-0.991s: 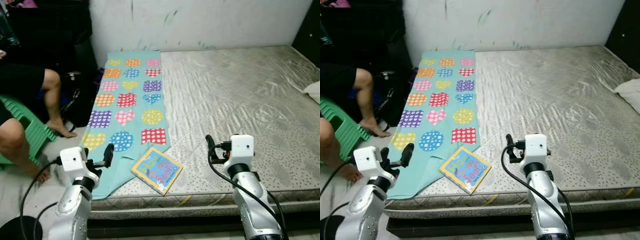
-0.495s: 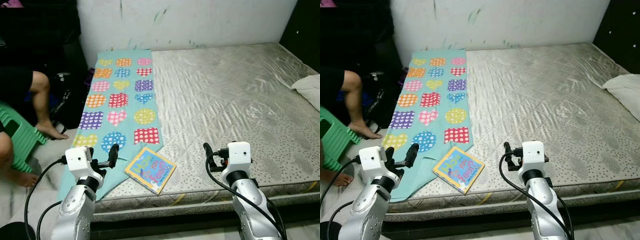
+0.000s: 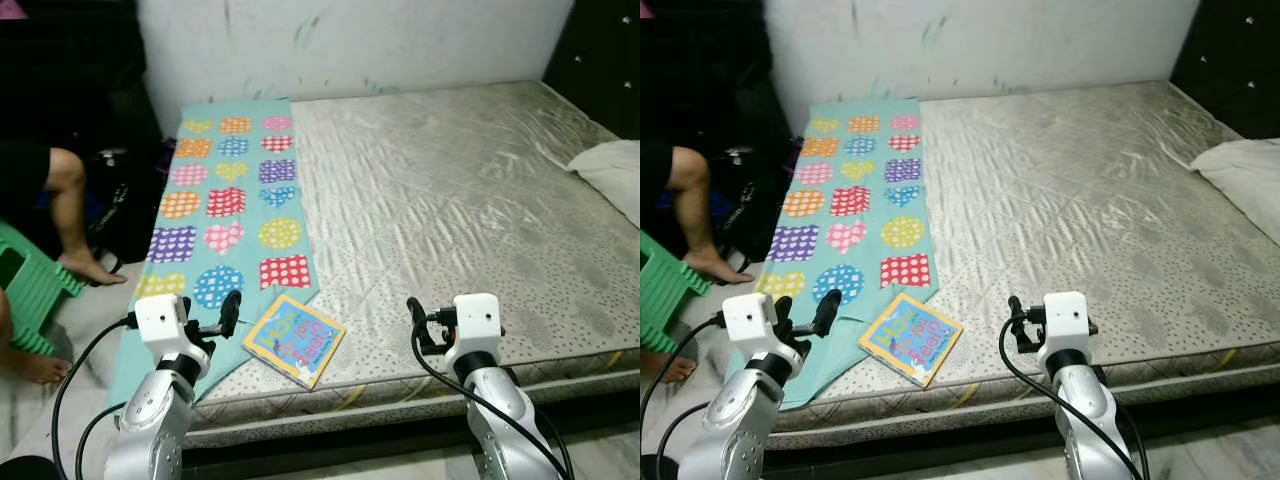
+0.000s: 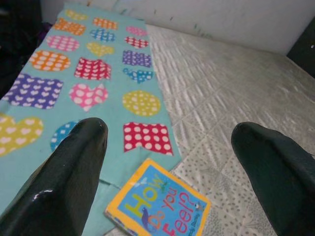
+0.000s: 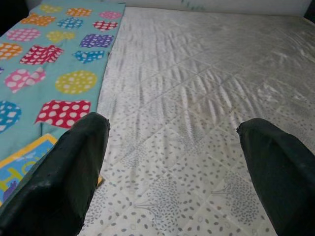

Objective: Clean up the room

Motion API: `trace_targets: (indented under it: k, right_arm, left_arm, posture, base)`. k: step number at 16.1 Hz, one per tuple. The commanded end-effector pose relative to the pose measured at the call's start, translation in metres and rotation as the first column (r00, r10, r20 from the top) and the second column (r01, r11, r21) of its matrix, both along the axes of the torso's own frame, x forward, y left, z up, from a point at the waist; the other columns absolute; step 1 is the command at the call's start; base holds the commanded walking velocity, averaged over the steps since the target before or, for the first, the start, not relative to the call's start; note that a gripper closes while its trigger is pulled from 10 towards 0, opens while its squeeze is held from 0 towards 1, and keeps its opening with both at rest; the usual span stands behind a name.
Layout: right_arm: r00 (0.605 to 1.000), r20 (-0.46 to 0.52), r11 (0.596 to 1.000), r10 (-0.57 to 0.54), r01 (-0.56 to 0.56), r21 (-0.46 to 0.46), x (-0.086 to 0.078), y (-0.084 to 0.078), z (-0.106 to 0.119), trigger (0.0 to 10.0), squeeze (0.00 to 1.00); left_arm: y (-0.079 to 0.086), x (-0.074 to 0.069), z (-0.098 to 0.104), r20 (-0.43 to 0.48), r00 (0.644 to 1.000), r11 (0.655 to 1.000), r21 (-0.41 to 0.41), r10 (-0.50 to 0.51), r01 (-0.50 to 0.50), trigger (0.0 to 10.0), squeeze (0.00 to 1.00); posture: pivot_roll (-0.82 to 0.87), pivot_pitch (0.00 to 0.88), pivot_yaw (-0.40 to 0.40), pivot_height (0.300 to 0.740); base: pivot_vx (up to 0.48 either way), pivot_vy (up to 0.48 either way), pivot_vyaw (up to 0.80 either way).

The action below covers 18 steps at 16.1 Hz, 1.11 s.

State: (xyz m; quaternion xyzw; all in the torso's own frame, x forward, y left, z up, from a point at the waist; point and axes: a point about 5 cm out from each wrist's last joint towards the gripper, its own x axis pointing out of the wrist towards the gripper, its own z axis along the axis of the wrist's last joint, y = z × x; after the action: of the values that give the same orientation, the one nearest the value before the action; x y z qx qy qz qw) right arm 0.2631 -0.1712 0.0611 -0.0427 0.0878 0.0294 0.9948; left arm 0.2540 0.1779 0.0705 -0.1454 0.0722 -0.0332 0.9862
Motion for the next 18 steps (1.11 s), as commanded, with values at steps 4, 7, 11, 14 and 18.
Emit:
trace_targets:
  k: [4, 7, 11, 14, 18]
  right_arm:
    - [1.0, 0.007, 1.0, 0.009, -0.009, 0.007, 0.004, 0.004, 0.003, 10.0, 0.0]
    - [1.0, 0.002, 1.0, 0.014, -0.014, 0.004, 0.004, 0.004, 0.002, 10.0, 0.0]
    - [1.0, 0.0, 1.0, 0.017, -0.017, 0.005, 0.005, 0.005, 0.001, 10.0, 0.0]
    - [1.0, 0.0, 1.0, 0.018, -0.018, 0.015, 0.007, 0.005, 0.0, 10.0, 0.0]
    - [1.0, -0.014, 1.0, 0.014, -0.014, 0.021, 0.01, 0.004, -0.003, 10.0, 0.0]
  left_arm:
    - [0.004, 0.001, -0.001, -0.013, 1.0, 1.0, 0.022, -0.001, 0.002, 10.0, 0.0]
    - [0.004, 0.003, -0.004, -0.042, 0.999, 1.0, 0.015, 0.009, -0.009, 10.0, 0.0]
    - [0.005, 0.004, -0.007, -0.055, 0.998, 1.0, -0.01, 0.012, -0.012, 10.0, 0.0]
    - [0.006, 0.006, -0.009, -0.064, 0.998, 0.999, -0.034, 0.029, -0.031, 10.0, 0.0]
    - [0.006, 0.01, -0.011, -0.071, 0.997, 0.998, -0.042, 0.039, -0.042, 10.0, 0.0]
  posture:
    - [-0.1, 0.0, 0.056, 0.74]
    - [-0.1, 0.0, 0.059, 0.74]
    - [-0.11, 0.0, 0.058, 0.74]
    - [-0.1, 0.0, 0.053, 0.74]
    - [-0.08, 0.0, 0.038, 0.74]
  base:
    - [0.0, 0.0, 0.0]
    - [0.0, 0.0, 0.0]
    - [0.0, 0.0, 0.0]
    - [0.0, 0.0, 0.0]
    - [0.0, 0.0, 0.0]
